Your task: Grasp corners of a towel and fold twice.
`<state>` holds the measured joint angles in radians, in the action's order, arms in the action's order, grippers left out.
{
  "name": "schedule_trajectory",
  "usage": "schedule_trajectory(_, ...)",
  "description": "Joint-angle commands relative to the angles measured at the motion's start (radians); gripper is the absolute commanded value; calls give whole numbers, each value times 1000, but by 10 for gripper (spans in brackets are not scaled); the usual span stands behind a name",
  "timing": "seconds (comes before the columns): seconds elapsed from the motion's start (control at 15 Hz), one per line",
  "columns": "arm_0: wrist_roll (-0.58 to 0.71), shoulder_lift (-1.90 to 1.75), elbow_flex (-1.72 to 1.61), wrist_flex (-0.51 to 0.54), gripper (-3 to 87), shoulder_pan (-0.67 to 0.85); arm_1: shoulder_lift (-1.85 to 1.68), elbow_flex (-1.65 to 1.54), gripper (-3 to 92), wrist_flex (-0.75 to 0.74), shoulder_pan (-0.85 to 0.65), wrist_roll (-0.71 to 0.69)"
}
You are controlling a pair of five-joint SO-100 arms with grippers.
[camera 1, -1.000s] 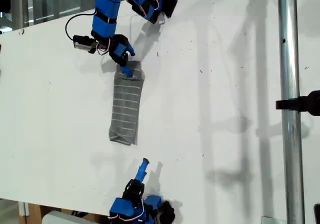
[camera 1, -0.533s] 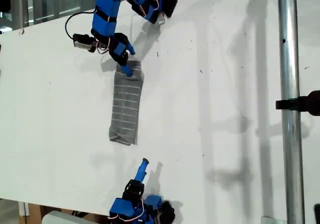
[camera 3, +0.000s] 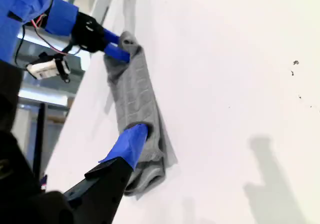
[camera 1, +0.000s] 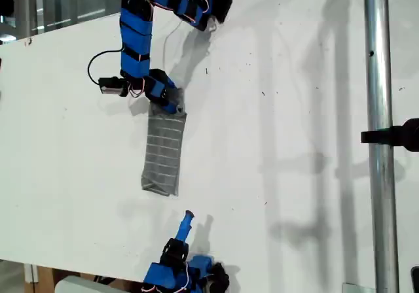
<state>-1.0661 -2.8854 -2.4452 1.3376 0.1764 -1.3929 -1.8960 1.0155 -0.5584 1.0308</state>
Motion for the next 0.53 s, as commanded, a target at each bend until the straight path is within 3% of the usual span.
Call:
schedule_trajectory(0.0, -11, -9, 5, 5, 468, -11, -61, 34, 150, -44, 9, -3)
schedule_trajectory(0.13, -8, -23, 5, 5, 468, -11, -201, -83, 13, -74, -8, -14)
schedule_trajectory(0.27, -6, -29, 0, 5, 465, -11, -502, -302, -2, -57, -28, 34)
schedule_trajectory(0.47, 3, -34, -3, 2, 463, -9, -897, -454, -2, 239, -2, 123)
